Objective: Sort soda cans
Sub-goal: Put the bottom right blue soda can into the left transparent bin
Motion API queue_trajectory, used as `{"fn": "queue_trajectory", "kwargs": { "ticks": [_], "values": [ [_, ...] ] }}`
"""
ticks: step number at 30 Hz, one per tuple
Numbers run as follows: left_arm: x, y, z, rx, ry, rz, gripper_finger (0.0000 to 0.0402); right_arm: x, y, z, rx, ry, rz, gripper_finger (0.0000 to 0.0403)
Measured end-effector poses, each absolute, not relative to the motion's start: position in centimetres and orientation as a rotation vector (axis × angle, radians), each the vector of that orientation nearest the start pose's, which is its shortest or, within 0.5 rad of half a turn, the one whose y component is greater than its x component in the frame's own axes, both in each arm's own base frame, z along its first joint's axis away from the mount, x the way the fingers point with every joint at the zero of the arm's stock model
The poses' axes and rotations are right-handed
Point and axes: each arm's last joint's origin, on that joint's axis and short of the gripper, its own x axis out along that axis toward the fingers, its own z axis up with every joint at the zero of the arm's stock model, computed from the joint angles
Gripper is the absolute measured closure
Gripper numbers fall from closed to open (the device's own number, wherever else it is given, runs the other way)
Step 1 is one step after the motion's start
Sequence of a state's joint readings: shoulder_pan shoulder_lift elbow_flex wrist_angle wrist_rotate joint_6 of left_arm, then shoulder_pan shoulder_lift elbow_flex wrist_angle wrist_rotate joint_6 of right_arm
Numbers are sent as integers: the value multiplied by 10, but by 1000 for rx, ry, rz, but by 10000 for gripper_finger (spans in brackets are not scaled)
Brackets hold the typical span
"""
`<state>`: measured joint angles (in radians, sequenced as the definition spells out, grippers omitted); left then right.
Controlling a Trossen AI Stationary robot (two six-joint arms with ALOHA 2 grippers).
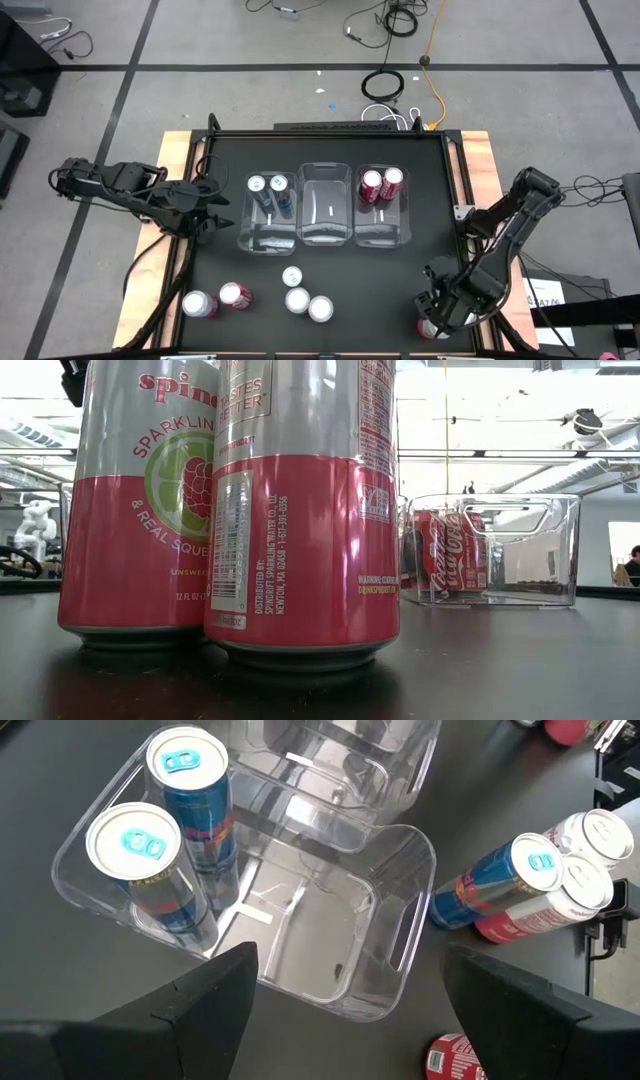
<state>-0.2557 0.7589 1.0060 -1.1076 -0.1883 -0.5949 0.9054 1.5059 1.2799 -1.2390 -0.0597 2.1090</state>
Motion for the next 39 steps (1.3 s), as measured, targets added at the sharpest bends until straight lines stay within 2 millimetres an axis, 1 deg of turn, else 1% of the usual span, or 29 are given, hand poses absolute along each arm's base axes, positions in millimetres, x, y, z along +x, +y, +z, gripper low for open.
{"fn": "queue_trajectory", "kwargs": {
  "ticks": [4, 9, 13, 16, 22, 24, 29, 35, 39],
  "values": [
    [112, -24, 330, -370, 825, 187, 77, 162, 209, 262, 1029, 1416, -862, 65],
    [112, -24, 330, -370, 825, 187, 77, 160, 209, 249, 1040, 1461, -870, 66],
    [112, -24, 330, -370, 824, 186, 77, 160, 209, 243, 1036, 1463, -860, 80],
    [112, -24, 330, -370, 825, 186, 77, 160, 208, 243, 1026, 1465, -858, 104],
    [112, -24, 330, -370, 825, 187, 77, 160, 208, 243, 1020, 1467, -849, 166],
    [112, -24, 330, -370, 825, 186, 77, 160, 208, 243, 1020, 1467, -849, 180],
    [112, -24, 330, -370, 825, 187, 77, 159, 208, 244, 1028, 1464, -851, 180],
    [112, -24, 330, -370, 825, 187, 77, 157, 204, 250, 1071, 1453, -855, 171],
    [112, -24, 330, -369, 824, 187, 77, 158, 200, 254, 1092, 1445, -847, 178]
  ]
}}
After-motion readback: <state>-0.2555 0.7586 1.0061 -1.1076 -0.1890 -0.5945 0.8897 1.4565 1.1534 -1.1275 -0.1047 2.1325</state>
